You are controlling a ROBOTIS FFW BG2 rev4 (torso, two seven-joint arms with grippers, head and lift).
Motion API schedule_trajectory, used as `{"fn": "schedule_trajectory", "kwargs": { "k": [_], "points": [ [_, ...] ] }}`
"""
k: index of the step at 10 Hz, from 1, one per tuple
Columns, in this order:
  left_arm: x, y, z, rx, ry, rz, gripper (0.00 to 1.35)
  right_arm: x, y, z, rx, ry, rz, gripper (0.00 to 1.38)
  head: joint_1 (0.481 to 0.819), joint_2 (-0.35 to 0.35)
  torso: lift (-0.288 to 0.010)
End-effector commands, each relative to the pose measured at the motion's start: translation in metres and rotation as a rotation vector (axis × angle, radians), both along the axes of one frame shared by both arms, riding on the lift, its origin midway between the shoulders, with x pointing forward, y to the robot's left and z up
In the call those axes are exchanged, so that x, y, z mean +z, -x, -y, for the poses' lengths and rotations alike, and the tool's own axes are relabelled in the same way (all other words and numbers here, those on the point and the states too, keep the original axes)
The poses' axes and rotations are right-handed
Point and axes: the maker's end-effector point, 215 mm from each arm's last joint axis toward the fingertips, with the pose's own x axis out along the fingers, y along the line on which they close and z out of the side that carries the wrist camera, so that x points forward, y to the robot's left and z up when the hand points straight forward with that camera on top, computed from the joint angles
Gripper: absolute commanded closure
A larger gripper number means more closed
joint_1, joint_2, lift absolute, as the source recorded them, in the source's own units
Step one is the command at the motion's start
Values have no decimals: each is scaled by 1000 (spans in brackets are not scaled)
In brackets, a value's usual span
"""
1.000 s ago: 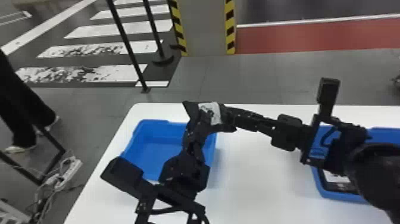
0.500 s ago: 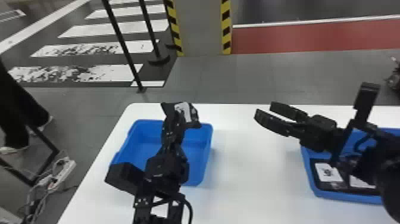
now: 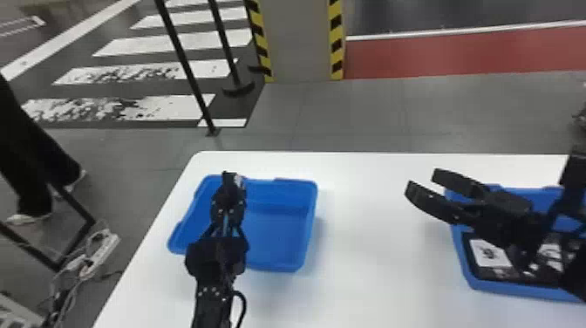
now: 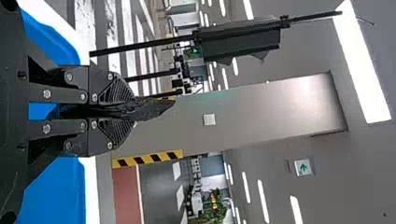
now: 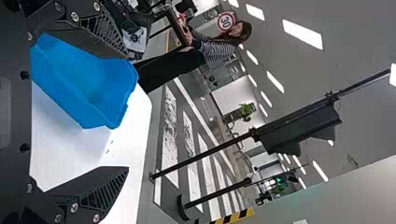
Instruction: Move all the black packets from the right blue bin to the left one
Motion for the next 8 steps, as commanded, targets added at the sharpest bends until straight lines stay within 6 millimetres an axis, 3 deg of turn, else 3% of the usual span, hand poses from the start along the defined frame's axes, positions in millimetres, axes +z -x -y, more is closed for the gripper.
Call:
{"fn": "schedule_trajectory", "kwargs": {
  "k": [1,2,3,4,6,8],
  "points": [
    [12,-1,4,-9,10,41,409,2,0,3,-5,37,-3,179,695,242,-110],
    [19,5,17,-36,74,82,42,7,2,18,-61,128,3,179,695,241,-110],
    [40,17,29,-62,148,169,61,10,2,34,-108,187,8,176,695,226,-110],
    [45,22,42,-98,214,169,140,-6,3,50,-129,225,-51,180,695,198,-110],
    [45,23,67,-172,237,16,114,-25,5,99,-222,354,-131,186,695,142,-110],
    [44,31,89,-240,326,-83,117,-47,18,145,-345,444,-211,186,695,42,-110]
  ]
}}
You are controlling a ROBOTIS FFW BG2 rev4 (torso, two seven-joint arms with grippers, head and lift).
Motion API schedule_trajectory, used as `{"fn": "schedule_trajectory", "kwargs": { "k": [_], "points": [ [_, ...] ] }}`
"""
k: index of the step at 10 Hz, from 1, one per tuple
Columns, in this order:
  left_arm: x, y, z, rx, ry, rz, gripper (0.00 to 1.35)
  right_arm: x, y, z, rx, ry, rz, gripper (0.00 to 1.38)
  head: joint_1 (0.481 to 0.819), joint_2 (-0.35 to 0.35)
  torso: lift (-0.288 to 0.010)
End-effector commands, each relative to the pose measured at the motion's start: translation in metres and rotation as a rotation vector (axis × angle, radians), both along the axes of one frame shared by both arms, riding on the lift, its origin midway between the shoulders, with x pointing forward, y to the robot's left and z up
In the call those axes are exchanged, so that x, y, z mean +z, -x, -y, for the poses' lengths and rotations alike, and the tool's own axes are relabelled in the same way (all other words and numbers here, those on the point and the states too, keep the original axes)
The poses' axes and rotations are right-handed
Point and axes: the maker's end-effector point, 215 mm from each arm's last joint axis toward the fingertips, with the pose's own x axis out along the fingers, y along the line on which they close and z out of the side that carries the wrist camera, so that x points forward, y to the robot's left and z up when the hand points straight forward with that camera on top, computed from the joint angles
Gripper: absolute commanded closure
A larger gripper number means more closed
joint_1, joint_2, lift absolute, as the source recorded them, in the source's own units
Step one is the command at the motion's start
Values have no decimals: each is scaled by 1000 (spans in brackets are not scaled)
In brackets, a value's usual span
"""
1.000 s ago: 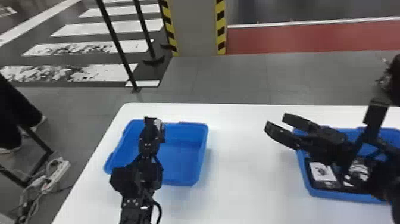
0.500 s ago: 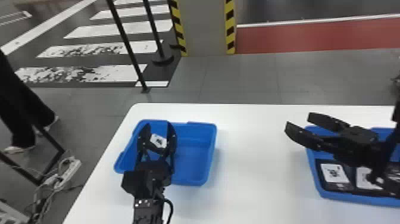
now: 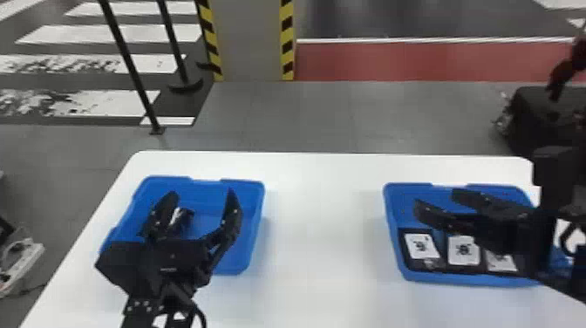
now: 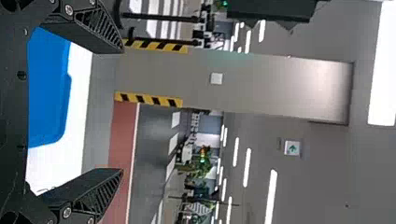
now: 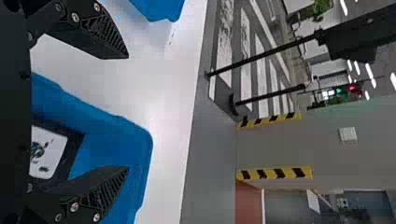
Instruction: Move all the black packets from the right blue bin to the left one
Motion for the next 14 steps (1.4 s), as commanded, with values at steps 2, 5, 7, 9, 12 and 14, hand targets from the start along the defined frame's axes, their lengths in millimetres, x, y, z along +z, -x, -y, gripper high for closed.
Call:
{"fn": "schedule_trajectory", "kwargs": {
  "k": [2,5,7,9,12,14],
  "points": [
    [5,8,19,-51,64,-67,121,-43,25,52,-141,92,-118,186,695,-28,-110],
    [6,9,21,-59,56,-68,122,-67,54,71,-204,142,-229,188,695,-99,-110],
    [5,9,20,-60,52,-73,124,-65,63,82,-243,182,-259,182,695,-117,-110],
    [5,9,21,-61,52,-73,124,-73,66,105,-303,210,-308,180,695,-135,-110],
    [6,9,20,-61,48,-68,124,-96,29,132,-343,191,-349,335,695,-171,-110],
    [6,9,20,-61,50,-68,125,-92,14,139,-356,192,-339,415,695,-184,-110]
  ]
}}
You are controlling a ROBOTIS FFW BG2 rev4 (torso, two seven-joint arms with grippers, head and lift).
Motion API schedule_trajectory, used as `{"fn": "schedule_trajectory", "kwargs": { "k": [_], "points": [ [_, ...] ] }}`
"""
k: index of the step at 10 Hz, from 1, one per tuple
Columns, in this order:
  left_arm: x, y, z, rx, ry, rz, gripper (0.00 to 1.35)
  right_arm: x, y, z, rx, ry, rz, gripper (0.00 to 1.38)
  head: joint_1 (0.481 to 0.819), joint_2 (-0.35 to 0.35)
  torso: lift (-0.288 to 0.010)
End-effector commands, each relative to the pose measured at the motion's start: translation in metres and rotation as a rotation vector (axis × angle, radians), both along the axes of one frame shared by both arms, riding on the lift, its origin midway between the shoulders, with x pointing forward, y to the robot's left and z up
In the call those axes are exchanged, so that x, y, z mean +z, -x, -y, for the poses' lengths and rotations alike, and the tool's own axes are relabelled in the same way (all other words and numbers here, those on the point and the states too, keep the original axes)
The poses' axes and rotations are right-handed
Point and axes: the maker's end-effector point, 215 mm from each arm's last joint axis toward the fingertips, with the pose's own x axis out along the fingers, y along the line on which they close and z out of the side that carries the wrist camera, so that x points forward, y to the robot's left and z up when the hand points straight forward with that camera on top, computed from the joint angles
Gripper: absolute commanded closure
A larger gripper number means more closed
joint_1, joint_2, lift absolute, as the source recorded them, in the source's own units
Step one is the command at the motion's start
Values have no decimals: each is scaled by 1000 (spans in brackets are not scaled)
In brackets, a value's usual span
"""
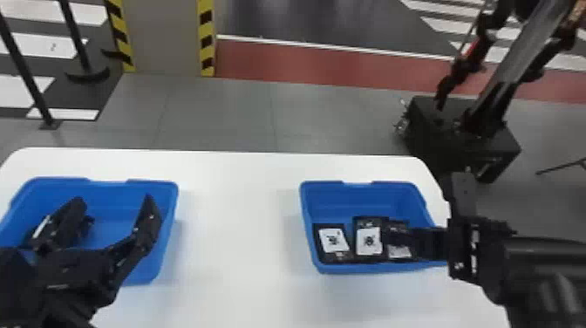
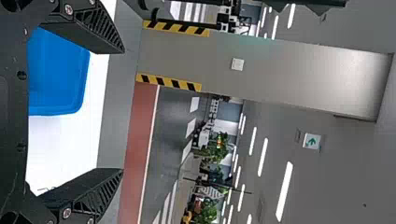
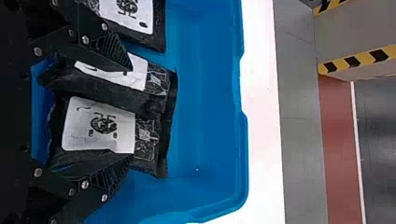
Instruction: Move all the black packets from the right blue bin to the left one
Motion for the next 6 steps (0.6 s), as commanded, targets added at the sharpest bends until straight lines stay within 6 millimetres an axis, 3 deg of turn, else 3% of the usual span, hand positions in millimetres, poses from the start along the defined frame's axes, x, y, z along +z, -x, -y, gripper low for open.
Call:
{"fn": "schedule_trajectory", "kwargs": {
  "k": [1,4,6],
  "points": [
    [1,0,1,1,4,3,125,-3,0,5,-22,5,-26,415,695,-185,-110],
    [1,0,0,3,3,5,125,-6,25,16,-82,50,-101,415,695,-201,-110],
    [1,0,0,3,2,5,125,-9,24,20,-94,56,-114,415,695,-212,-110]
  ]
}}
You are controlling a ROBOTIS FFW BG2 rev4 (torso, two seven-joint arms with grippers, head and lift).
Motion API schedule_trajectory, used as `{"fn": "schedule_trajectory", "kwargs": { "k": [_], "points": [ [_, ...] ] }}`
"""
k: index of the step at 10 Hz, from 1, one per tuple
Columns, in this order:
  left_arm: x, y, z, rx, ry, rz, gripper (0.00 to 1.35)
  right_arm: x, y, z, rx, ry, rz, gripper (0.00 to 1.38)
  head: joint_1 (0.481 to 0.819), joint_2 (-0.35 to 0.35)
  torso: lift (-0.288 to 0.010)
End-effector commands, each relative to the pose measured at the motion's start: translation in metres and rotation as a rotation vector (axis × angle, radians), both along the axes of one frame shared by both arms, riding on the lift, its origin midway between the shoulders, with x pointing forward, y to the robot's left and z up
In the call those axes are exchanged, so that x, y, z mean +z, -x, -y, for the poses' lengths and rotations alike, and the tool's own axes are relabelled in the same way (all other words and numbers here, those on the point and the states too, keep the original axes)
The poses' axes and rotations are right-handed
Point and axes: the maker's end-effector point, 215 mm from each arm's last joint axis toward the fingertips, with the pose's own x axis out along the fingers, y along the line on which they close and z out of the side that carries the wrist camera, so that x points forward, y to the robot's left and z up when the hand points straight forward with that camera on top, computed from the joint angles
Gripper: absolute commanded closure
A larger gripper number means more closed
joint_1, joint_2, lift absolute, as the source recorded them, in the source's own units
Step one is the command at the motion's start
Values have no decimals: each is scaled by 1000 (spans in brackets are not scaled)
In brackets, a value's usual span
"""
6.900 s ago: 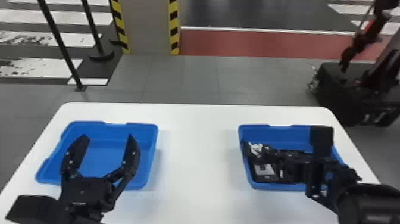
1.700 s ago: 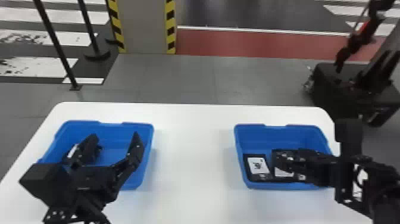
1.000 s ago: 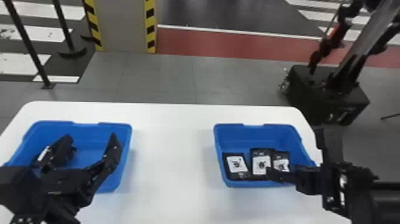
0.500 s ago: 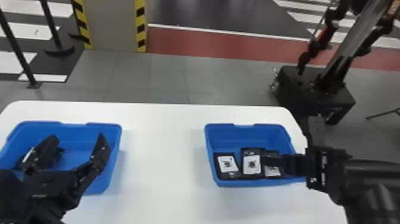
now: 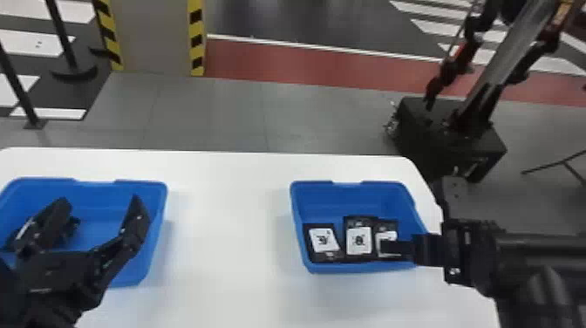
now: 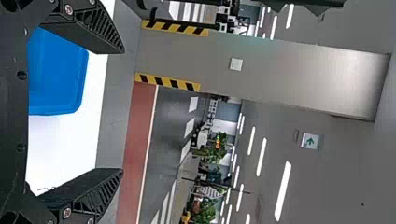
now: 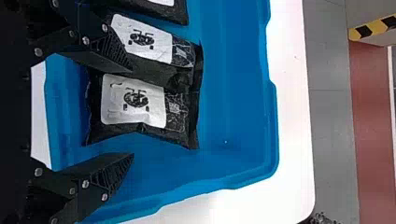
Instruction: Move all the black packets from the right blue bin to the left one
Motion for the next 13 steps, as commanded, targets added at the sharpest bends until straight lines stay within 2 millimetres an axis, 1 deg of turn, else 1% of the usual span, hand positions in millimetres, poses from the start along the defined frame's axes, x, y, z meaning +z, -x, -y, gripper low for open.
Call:
{"fn": "schedule_trajectory", "kwargs": {
  "k": [1,2,4,7,11,12,13],
  "points": [
    [2,-1,0,1,1,4,125,-3,-6,2,-2,1,1,415,695,-214,-110],
    [2,-1,0,2,2,6,125,-4,-9,3,0,1,9,415,695,-215,-110],
    [3,0,-3,7,-1,8,125,-5,-8,4,-4,3,3,415,695,-214,-110],
    [4,0,-6,13,-3,16,125,-8,3,7,-34,26,-27,415,695,-214,-110],
    [4,1,-8,16,-3,16,125,-16,-1,6,-31,18,-32,415,695,-215,-110],
    [4,1,-8,16,-3,16,125,-17,-3,6,-30,17,-29,426,695,-212,-110],
    [2,2,-8,17,-3,13,125,-21,-1,5,-31,9,-40,456,695,-211,-110]
  ]
}}
